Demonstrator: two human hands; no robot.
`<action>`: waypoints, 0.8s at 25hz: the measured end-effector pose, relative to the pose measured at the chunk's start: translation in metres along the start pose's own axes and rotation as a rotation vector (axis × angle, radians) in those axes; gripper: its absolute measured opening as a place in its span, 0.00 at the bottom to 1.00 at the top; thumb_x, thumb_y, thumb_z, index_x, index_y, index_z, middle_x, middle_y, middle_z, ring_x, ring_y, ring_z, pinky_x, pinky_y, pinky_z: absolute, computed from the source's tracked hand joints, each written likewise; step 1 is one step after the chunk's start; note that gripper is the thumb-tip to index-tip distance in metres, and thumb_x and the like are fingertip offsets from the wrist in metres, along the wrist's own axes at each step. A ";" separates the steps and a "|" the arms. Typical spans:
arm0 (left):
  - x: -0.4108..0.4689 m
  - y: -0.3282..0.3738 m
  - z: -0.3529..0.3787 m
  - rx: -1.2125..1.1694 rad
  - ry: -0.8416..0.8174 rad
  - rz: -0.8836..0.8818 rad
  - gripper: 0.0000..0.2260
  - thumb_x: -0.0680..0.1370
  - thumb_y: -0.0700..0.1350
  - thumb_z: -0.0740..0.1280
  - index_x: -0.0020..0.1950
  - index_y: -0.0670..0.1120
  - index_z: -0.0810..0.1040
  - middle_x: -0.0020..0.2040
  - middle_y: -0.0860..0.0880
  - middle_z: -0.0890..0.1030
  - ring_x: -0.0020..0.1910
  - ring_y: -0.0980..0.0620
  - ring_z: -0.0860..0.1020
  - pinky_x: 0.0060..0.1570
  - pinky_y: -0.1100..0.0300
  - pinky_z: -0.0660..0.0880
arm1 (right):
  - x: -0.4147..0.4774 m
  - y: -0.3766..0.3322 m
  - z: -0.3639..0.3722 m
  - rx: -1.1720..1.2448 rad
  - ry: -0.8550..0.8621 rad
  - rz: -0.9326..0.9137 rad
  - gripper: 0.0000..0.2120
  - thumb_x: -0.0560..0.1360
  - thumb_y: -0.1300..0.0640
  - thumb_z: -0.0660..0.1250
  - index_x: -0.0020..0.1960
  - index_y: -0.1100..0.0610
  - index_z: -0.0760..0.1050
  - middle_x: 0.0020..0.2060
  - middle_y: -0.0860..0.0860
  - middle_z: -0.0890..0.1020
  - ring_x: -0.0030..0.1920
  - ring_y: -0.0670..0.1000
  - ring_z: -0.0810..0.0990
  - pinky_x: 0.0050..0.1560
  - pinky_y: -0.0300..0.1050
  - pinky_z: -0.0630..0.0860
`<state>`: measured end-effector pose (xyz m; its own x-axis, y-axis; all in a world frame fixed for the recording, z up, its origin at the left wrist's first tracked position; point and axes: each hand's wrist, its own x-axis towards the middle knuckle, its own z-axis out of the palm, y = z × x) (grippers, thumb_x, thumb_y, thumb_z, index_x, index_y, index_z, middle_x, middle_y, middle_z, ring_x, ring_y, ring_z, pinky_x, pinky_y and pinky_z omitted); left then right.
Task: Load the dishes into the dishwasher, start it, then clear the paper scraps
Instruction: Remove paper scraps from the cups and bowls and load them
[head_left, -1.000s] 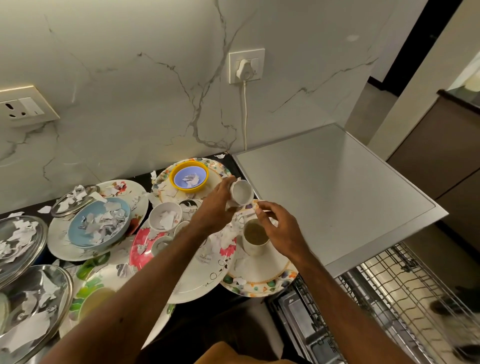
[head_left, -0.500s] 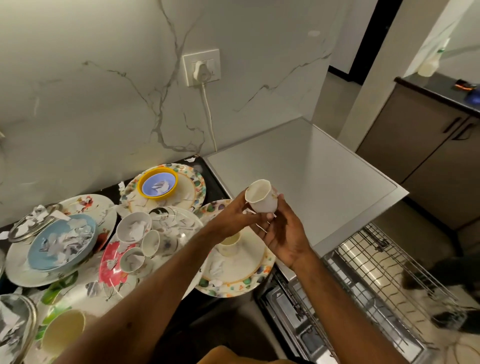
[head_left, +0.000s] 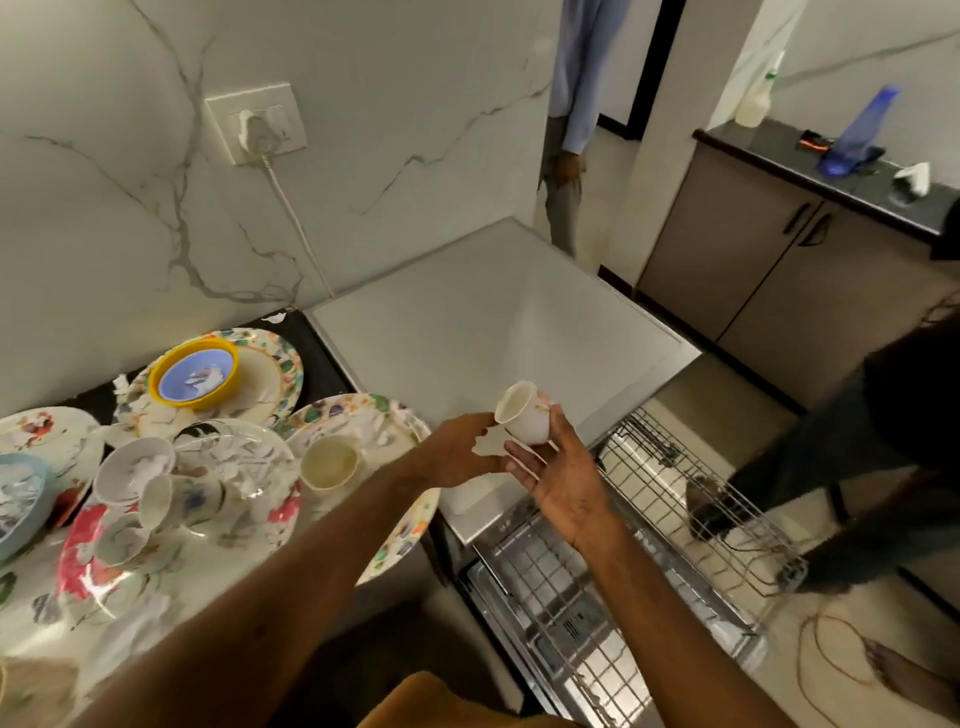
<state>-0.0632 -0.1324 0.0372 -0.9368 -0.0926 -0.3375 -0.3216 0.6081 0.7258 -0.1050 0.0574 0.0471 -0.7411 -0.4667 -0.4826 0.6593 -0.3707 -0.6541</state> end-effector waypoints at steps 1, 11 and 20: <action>0.007 0.001 0.011 0.095 -0.049 -0.002 0.34 0.76 0.51 0.77 0.79 0.48 0.67 0.76 0.46 0.72 0.75 0.46 0.70 0.74 0.52 0.66 | 0.000 -0.005 -0.018 -0.024 0.017 -0.006 0.23 0.77 0.44 0.71 0.69 0.53 0.79 0.61 0.59 0.84 0.59 0.59 0.85 0.60 0.54 0.81; 0.054 -0.003 0.044 0.777 -0.253 -0.122 0.47 0.76 0.36 0.73 0.81 0.68 0.51 0.85 0.49 0.41 0.83 0.38 0.44 0.74 0.30 0.59 | 0.028 0.008 -0.173 -0.442 0.327 -0.136 0.28 0.75 0.44 0.75 0.72 0.51 0.75 0.62 0.55 0.83 0.56 0.56 0.84 0.51 0.51 0.84; 0.105 0.008 0.032 0.763 -0.438 -0.277 0.66 0.65 0.37 0.83 0.78 0.74 0.37 0.79 0.40 0.27 0.78 0.26 0.36 0.71 0.24 0.58 | 0.140 0.070 -0.224 -1.395 0.092 -0.045 0.27 0.73 0.43 0.77 0.69 0.44 0.73 0.60 0.50 0.81 0.57 0.53 0.82 0.54 0.49 0.84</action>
<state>-0.1593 -0.1115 -0.0117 -0.6535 -0.1005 -0.7502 -0.2030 0.9781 0.0458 -0.1907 0.1463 -0.1966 -0.7995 -0.4023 -0.4460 0.0075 0.7358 -0.6771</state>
